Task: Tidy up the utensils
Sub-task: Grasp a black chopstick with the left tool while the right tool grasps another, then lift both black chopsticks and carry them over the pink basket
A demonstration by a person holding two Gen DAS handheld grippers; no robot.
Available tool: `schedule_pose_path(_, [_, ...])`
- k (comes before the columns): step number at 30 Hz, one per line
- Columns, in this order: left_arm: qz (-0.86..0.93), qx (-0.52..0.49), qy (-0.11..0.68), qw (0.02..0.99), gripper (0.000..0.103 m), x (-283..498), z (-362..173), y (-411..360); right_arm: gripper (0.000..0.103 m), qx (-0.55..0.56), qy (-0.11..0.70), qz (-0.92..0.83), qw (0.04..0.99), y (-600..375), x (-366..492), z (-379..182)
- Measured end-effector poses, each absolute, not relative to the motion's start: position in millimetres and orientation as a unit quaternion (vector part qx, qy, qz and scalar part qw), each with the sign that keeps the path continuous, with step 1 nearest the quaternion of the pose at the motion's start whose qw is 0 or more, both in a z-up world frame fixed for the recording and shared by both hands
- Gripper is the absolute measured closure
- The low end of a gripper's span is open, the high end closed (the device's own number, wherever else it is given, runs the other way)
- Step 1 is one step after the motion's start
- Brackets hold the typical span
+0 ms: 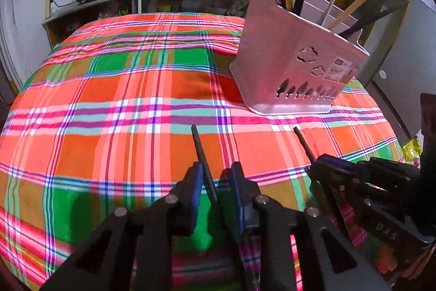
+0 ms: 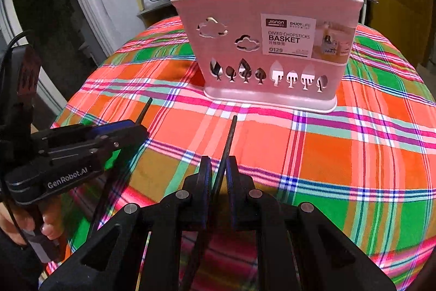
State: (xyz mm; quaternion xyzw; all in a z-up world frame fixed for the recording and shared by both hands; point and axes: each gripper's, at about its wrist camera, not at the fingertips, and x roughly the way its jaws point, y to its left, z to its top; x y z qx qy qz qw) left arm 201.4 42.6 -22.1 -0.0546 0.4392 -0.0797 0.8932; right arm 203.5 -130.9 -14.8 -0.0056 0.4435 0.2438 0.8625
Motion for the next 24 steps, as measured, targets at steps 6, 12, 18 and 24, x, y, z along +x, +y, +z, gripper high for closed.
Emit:
schedule_pose_path(6, [-0.085, -0.047, 0.442, 0.892, 0.094, 200, -22, 40, 0.092, -0.011, 0.444, 0.234, 0.865, -128, 207, -14])
schedule_pose_path(12, [-0.091, -0.037, 0.445, 0.890, 0.094, 197, -22, 35, 0.095, -0.028, 0.444, 0.226, 0.867, -123, 208, -13])
schedule_pose_path(18, [-0.100, -0.048, 0.451, 0.885, 0.095, 197, -18, 34, 0.098, -0.019, 0.444, 0.230, 0.866, -126, 208, -9])
schedule_pose_path(24, [-0.108, -0.056, 0.435, 0.892, 0.096, 187, 1, 35, 0.098, -0.011, 0.420, 0.235, 0.877, -134, 197, 13])
